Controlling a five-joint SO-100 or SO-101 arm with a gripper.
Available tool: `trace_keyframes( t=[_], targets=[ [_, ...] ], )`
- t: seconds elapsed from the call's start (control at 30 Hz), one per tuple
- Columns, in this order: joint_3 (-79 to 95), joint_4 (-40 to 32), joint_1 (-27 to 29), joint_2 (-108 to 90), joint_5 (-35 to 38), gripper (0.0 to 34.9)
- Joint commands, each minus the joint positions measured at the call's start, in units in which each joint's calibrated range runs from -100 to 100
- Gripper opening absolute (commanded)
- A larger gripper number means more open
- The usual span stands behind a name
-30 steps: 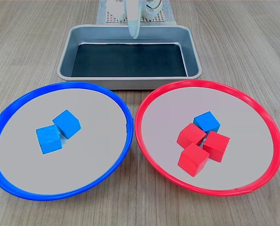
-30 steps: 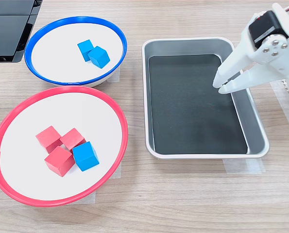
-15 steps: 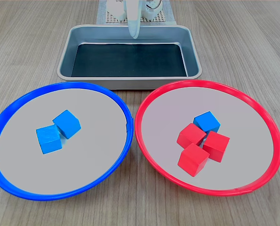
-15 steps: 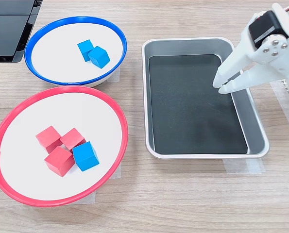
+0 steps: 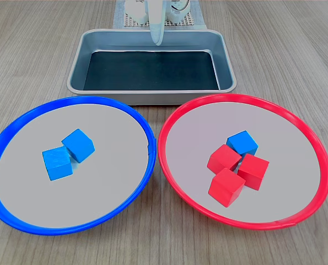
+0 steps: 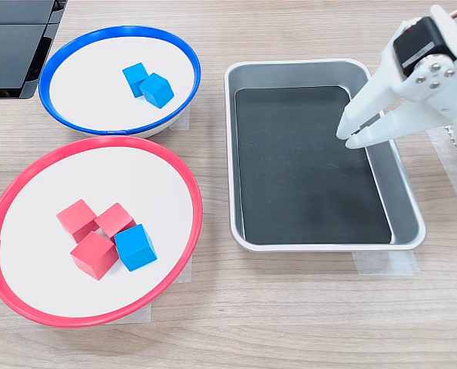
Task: Relocate any blue block in the red dish to the blue dish, correcting any misplacements.
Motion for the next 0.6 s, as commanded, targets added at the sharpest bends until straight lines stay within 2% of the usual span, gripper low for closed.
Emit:
trace_keyframes(
  t=[0.0, 0.57],
  targets=[
    [-0.29, 0.21, -0.25, 0.09, 0.05, 0.0],
    [-0.29, 0.21, -0.53, 0.09, 0.15, 0.0]
  ],
)
